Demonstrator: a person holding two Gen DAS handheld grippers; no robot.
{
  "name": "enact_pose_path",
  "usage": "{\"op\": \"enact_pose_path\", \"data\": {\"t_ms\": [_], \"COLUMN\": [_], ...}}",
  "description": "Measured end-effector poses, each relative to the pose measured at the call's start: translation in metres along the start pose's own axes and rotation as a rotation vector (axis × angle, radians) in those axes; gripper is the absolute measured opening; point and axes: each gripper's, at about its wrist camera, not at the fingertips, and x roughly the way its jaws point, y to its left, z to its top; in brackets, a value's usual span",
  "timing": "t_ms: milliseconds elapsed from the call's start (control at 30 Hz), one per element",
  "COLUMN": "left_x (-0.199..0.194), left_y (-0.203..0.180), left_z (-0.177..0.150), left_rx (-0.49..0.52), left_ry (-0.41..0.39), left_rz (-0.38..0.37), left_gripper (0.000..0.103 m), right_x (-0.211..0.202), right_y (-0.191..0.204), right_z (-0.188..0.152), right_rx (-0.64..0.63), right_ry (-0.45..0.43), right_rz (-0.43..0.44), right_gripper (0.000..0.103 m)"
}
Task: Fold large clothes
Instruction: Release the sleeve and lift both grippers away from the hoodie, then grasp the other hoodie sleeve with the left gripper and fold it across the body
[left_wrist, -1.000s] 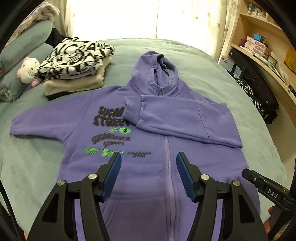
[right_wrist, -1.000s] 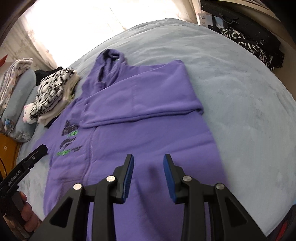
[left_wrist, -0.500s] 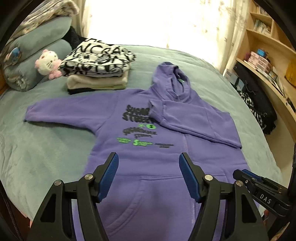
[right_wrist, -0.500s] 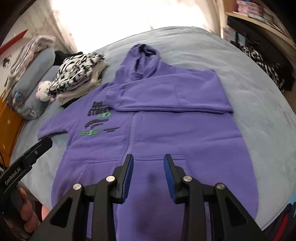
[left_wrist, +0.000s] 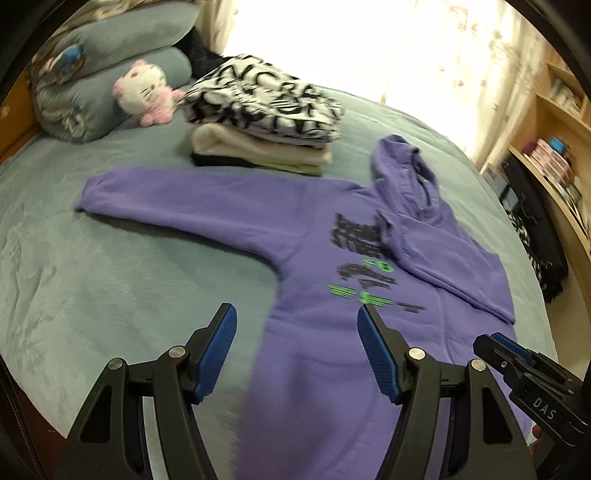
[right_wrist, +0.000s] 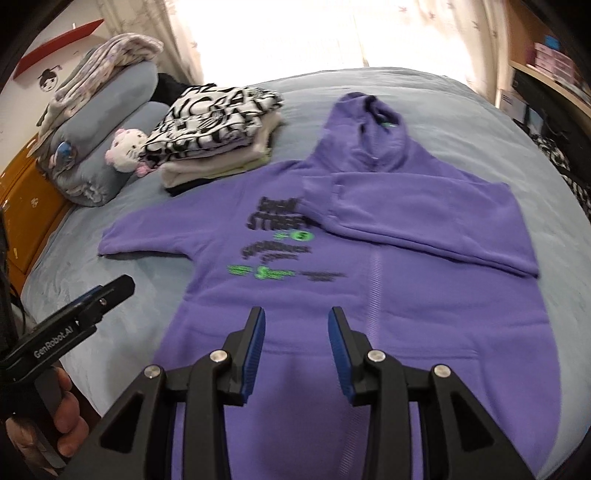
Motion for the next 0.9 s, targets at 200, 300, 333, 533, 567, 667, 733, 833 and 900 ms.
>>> {"op": "enact_pose_path", "data": {"t_ms": [200,300,333,533,567,667,733,833,900], "left_x": [0.03,0.047,0.053,0.091,0.098,0.118,0.129,0.143,0.151], "left_y": [0.054,0.081,0.091,0.152,0.163,0.196,0.216,0.247,0.266], "left_z": [0.014,0.023,0.027,0.049,0.052,0.059,0.064,0.073,0.08], "left_rx": [-0.08,-0.122,-0.139,-0.269,-0.294,-0.37,-0.419,-0.494,-0.547], "left_ry": [0.019,0.03,0.032,0.052,0.058,0.062,0.057,0.038,0.022], "left_rz": [-0.006,-0.015,-0.019,-0.09,-0.101,-0.111,-0.112,-0.144,-0.148], "left_gripper": [0.066,0.066,0.066,0.066,0.066,0.066,0.066,0.066,0.066], "right_x": [0.036,0.06,0.067,0.117,0.124,0.145,0.157,0.171,0.176], "right_y": [0.037,0.052,0.057,0.086,0.091,0.104,0.11,0.116,0.118], "right_z": [0.017,0.025,0.028,0.042,0.044,0.051,0.056,0.064,0.068], "right_rx": [-0.025,-0.02,-0.021,-0.037,-0.04,-0.049,-0.056,-0.06,-0.059], "right_ry": [-0.008,0.005,0.009,0.047,0.052,0.058,0.059,0.064,0.063], "right_rz": [0.013,0.023,0.022,0.047,0.05,0.059,0.063,0.069,0.072], "right_gripper": [0.036,0.036,0.036,0.036,0.036,0.036,0.036,0.036,0.036]}}
